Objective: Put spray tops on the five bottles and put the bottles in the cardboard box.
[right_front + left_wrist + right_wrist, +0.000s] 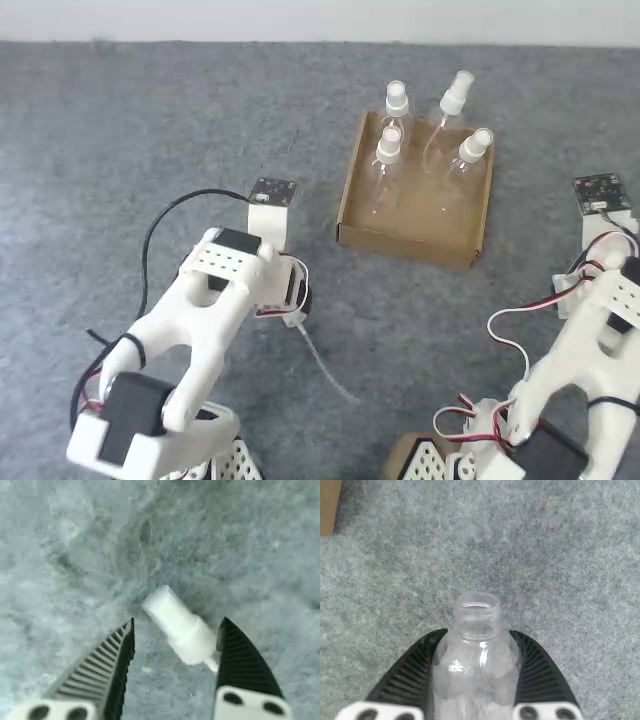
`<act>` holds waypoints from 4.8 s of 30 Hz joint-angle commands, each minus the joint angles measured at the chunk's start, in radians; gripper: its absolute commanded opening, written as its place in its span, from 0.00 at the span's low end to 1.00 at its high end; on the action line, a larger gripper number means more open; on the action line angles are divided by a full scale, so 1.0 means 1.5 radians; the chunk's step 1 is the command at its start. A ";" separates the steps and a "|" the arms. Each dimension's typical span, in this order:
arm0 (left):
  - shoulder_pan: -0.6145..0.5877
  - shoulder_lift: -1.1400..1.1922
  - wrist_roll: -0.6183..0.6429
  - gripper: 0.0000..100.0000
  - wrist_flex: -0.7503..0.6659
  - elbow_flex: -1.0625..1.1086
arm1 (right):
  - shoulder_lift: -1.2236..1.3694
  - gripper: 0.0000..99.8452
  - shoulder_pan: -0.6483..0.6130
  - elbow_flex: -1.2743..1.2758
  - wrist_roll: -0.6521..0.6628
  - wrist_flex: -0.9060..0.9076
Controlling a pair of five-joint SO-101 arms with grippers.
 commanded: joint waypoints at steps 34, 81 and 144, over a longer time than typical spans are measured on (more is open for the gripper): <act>0.039 0.106 -0.336 0.12 -0.041 -0.084 | -0.039 0.05 0.007 -0.004 0.009 0.003; -0.010 0.206 -0.096 0.03 -0.029 -0.240 | -0.032 0.05 0.007 -0.004 0.009 0.001; -0.032 -0.263 -0.098 0.04 -0.134 0.086 | 0.295 0.24 -0.016 -0.181 -0.005 -0.074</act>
